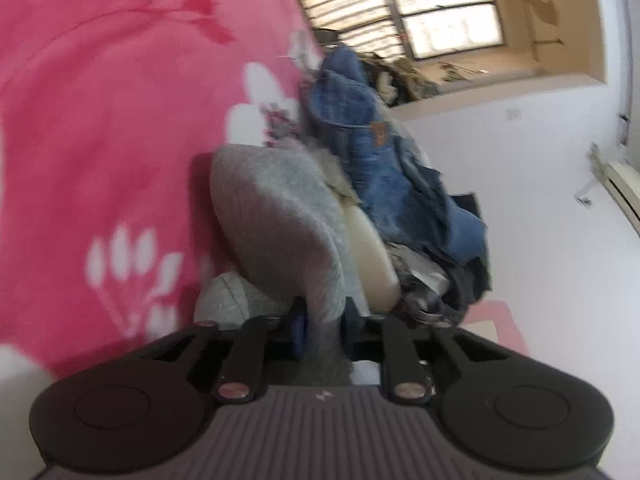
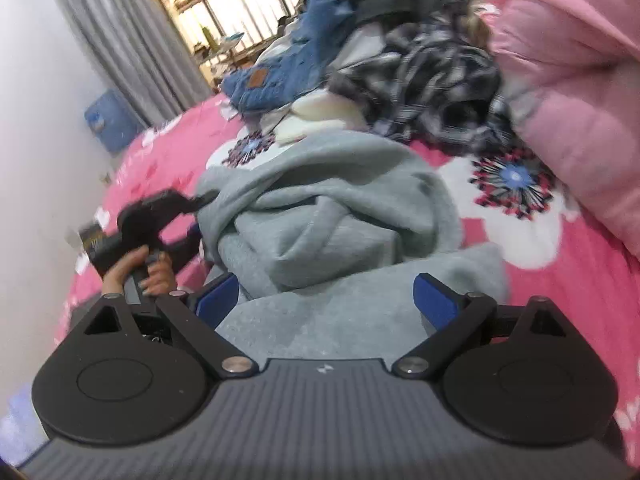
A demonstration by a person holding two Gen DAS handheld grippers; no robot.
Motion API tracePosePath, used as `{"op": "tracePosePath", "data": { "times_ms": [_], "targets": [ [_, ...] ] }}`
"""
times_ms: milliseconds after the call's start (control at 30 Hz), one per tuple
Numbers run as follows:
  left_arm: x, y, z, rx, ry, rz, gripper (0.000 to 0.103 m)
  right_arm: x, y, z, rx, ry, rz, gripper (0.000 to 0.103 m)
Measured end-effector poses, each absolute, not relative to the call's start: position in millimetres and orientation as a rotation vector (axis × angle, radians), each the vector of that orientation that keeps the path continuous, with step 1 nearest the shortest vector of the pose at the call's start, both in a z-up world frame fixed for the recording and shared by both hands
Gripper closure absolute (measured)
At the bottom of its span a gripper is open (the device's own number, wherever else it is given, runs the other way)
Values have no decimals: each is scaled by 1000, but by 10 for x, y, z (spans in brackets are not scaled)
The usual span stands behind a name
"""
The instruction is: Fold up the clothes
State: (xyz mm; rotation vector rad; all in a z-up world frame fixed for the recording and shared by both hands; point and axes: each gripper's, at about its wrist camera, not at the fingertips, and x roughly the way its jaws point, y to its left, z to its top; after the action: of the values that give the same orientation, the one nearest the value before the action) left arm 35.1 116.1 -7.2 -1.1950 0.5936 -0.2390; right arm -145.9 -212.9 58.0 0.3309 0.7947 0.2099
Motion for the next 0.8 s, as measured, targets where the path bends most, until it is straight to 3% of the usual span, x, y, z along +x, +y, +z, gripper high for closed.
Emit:
{"op": "tracePosePath", "data": {
  "times_ms": [333,567,733,800],
  "targets": [
    [254,786,484,-1106,371,-815,90,-1523,-2127,816,297,659,152,9],
    [16,-73,757,-756,531,-1234,90,-1644,-2593,1298,382,488,102,9],
    [-76,-538,686,-532,763,-1330,89,-1449,-2546,1421,347,465,140,9],
    [-135,-615,667,-462,792,-1360,76,-1318,-2467,1392,344,477,176,9]
  ]
}}
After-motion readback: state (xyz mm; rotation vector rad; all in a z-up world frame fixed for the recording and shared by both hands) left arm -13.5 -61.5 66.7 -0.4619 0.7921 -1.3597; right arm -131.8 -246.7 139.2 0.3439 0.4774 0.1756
